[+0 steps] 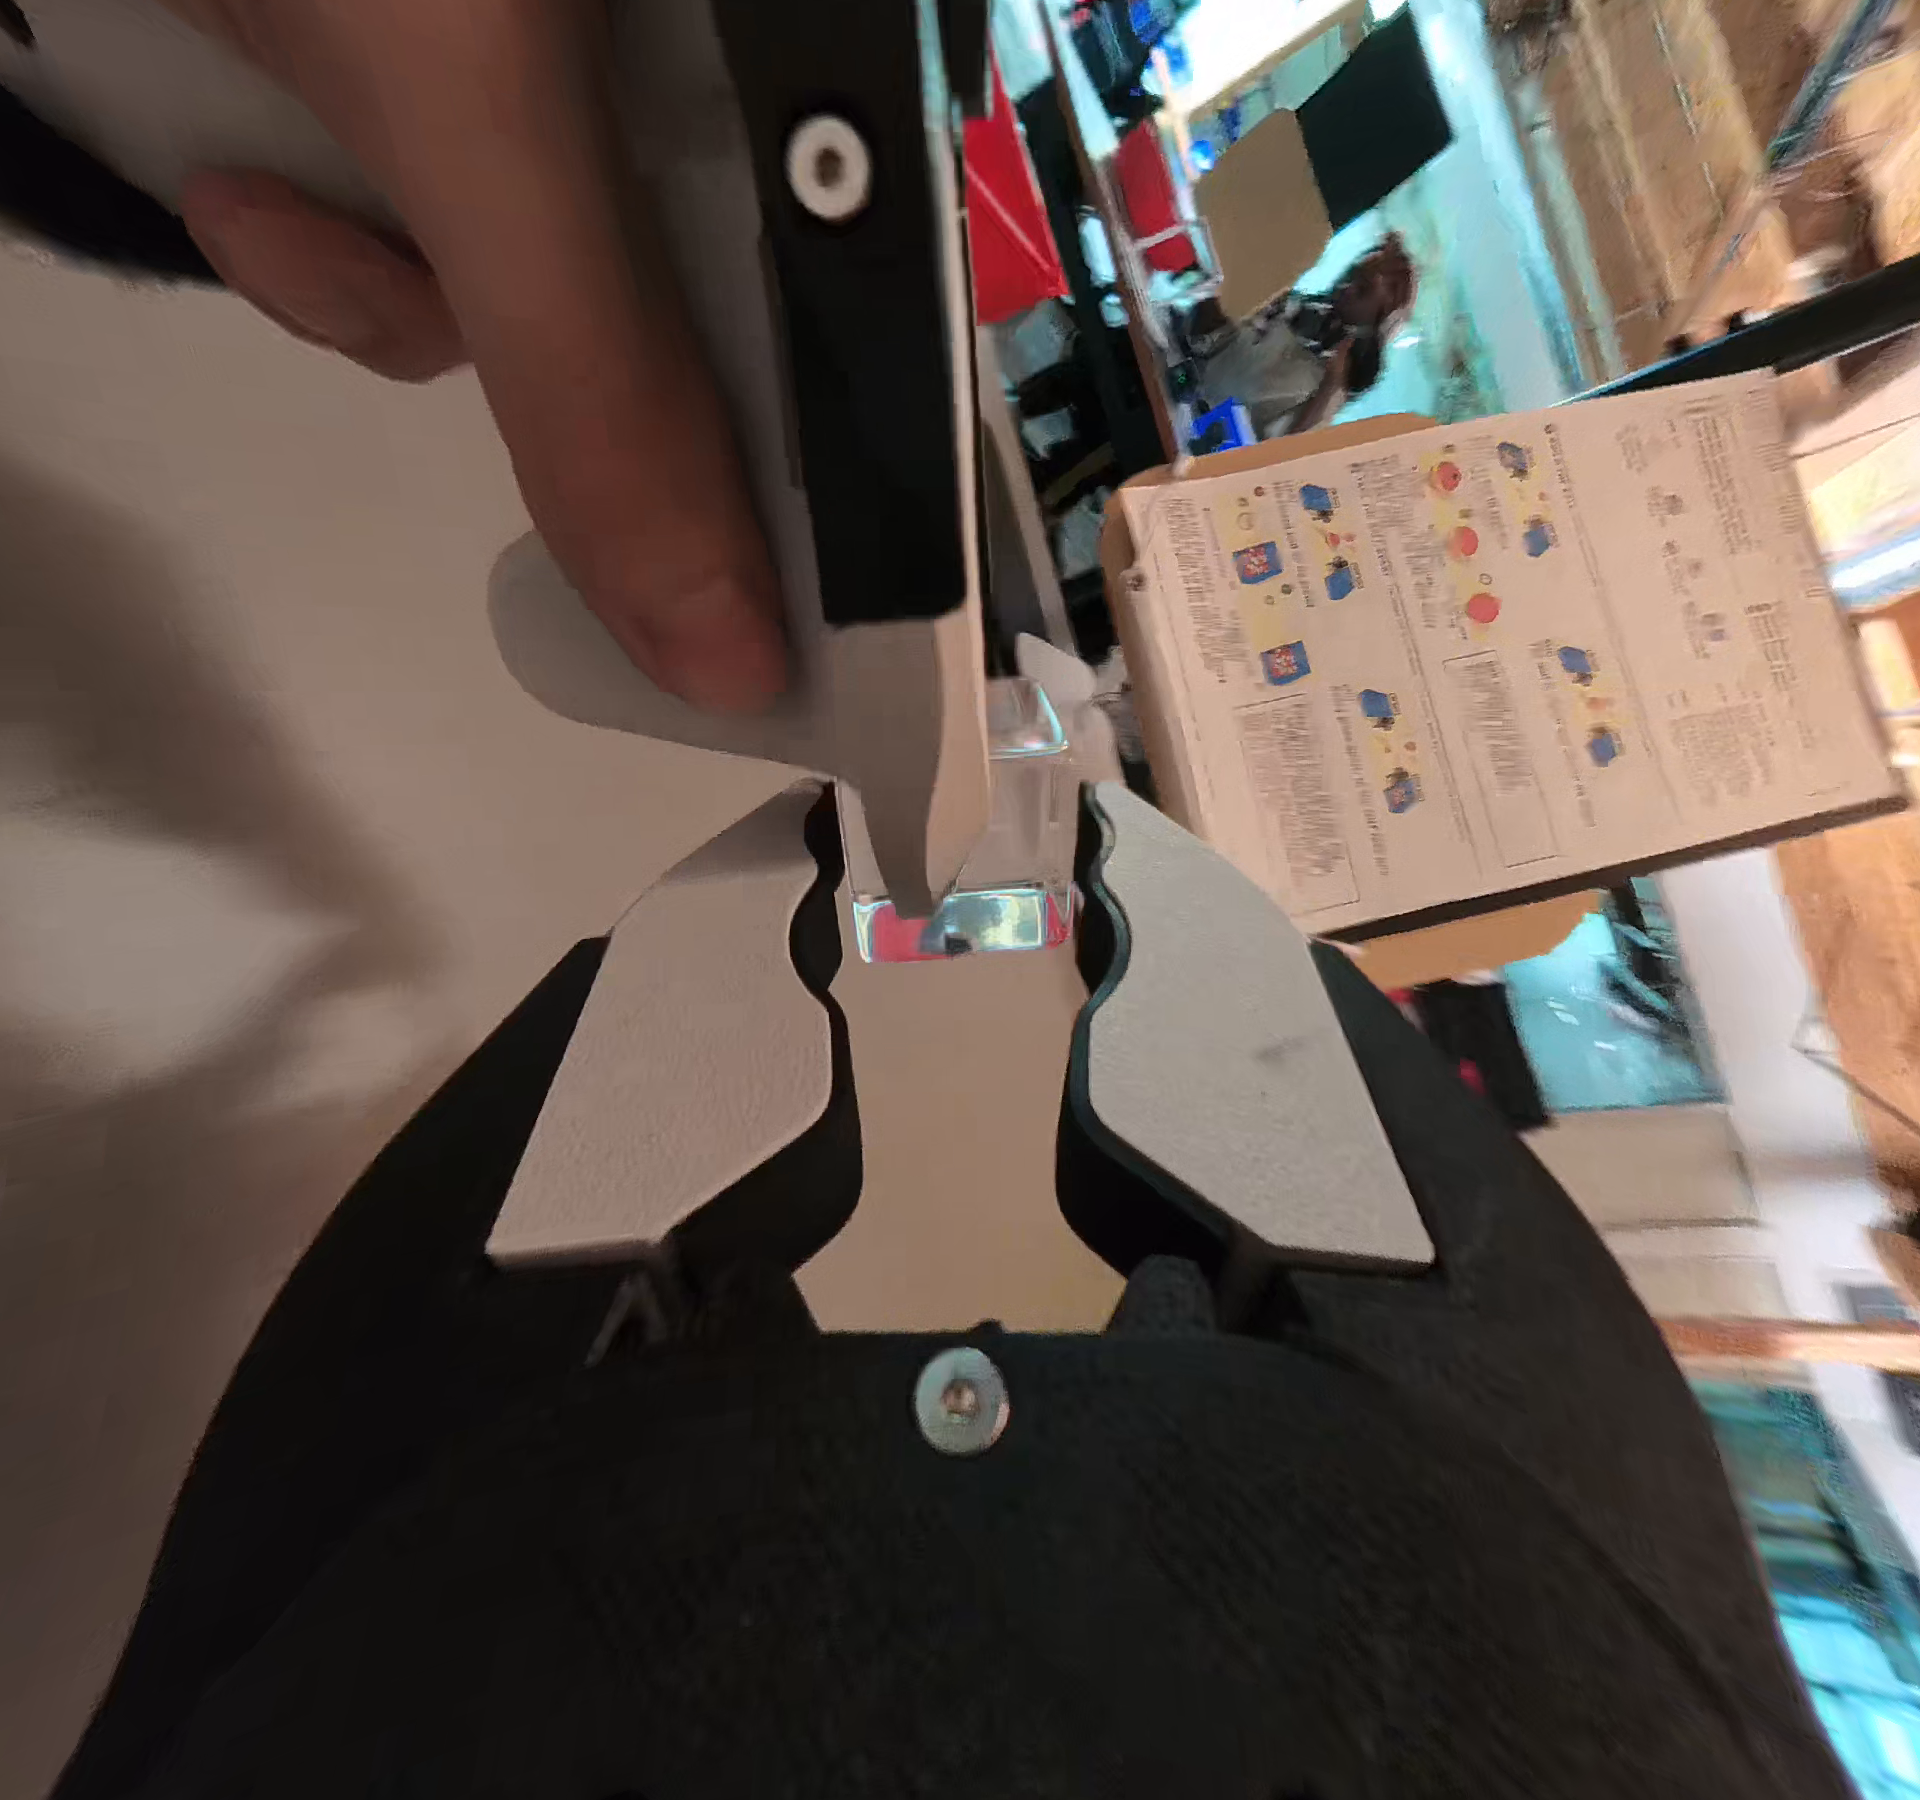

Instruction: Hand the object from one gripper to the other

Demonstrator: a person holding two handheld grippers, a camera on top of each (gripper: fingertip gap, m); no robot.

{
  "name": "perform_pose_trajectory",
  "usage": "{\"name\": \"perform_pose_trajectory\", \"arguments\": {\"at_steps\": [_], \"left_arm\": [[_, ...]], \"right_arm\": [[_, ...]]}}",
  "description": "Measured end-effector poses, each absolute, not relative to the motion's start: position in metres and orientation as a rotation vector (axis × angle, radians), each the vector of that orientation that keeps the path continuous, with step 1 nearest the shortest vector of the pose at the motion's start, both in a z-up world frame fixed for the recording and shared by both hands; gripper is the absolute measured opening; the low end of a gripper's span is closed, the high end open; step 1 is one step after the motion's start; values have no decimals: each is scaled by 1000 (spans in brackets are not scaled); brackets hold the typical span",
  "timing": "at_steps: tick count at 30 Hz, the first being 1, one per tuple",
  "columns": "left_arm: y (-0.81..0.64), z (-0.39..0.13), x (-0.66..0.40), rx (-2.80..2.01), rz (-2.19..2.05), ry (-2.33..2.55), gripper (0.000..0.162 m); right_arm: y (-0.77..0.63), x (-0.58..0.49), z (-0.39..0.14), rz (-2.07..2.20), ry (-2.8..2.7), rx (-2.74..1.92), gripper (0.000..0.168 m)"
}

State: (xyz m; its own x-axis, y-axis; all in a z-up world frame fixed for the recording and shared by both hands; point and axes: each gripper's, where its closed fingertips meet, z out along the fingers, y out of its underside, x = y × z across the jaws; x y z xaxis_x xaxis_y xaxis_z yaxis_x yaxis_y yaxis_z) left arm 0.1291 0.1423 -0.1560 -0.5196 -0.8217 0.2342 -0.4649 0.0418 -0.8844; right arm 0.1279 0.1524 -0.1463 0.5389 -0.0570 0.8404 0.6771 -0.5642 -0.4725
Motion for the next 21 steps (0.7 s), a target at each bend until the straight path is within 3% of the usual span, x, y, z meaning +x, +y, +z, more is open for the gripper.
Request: {"name": "perform_pose_trajectory", "arguments": {"at_steps": [2, 10, 15, 21], "left_arm": [[142, -153, 129, -1233, -1549, 1996, 45], [148, -103, 115, -661, -1756, 1809, 44], [136, -99, 96, -236, -1643, 1756, 44], [126, -110, 86, 6, -1512, 1748, 44]], "right_arm": [[150, 121, -144, -925, -497, -1927, 43], [127, 112, -92, 280, 160, -1616, 91], [125, 87, -89, 923, 212, -1453, 81], [136, 68, -109, 1114, 244, -1508, 72]]}}
